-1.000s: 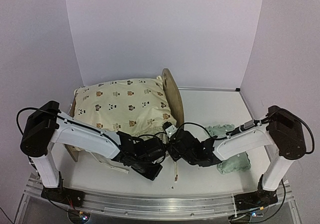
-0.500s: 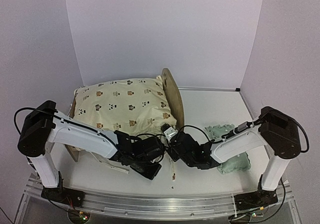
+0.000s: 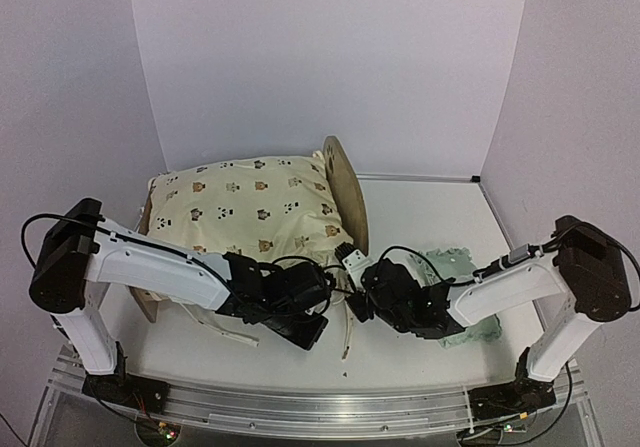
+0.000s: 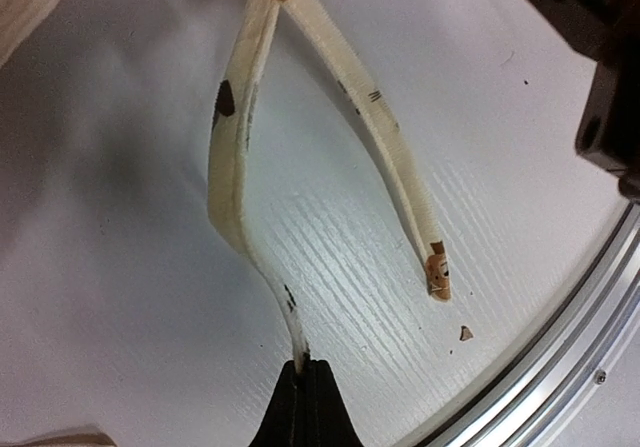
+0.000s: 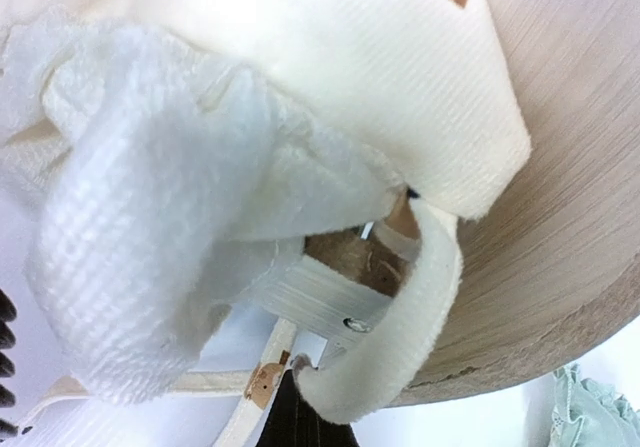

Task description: Set up the pet bed

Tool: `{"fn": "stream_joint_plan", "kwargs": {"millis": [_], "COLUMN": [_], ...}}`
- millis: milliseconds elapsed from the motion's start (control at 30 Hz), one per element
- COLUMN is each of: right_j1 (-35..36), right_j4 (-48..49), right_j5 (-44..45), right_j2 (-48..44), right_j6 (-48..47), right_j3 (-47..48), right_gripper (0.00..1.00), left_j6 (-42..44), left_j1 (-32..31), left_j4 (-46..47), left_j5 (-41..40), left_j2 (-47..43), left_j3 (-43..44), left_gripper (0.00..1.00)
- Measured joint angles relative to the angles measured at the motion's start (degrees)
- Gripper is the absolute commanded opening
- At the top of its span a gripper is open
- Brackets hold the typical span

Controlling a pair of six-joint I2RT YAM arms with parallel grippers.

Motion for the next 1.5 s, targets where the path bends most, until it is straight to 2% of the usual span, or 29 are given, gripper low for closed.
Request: {"fn": "stream_joint_plan", "kwargs": {"millis": [400,700,867,1100,1200,1500], "right_j1": [-0.59,-0.70,-1.09,-2.15,-3.14,-6.10], "right_j4": [0.58,0.93,1.34,2.15,2.69,2.15], "right_j5": [-4.78,-9.31,-10.07,-12.57,-14.62,-18.75], "right_j2": [-8.46,-9.63,-10.41,-12.06,-13.71,-17.20], "right_j6": [0.62,0.08,0.47,0.56,0.67,2.03], "right_j3": [-5.04,-7.88,-8.46,-9.64,-11.34,-14.14], "right_gripper": [0.00,0.00,0.00,0.00,0.06,0.08], "left_j6": [4.13,10.02,14.16,17.97,18.55,18.83], "left_j1": [0.34,3.12,4.81,7.03,7.90,10.33], "left_j4": [0.42,4.77,8.47,17.31,20.98,27.04], "left_j5": [-2.61,-2.90,0.26,8.97,11.42,13.88], "left_j2": [-0.36,-0.36,-0.36,-0.36,-0.36,-0.31], "left_j3": [5.63,6.87,6.82,5.57,5.29,5.05], "left_gripper": [0.00,0.00,0.00,0.00,0.00,0.00]}}
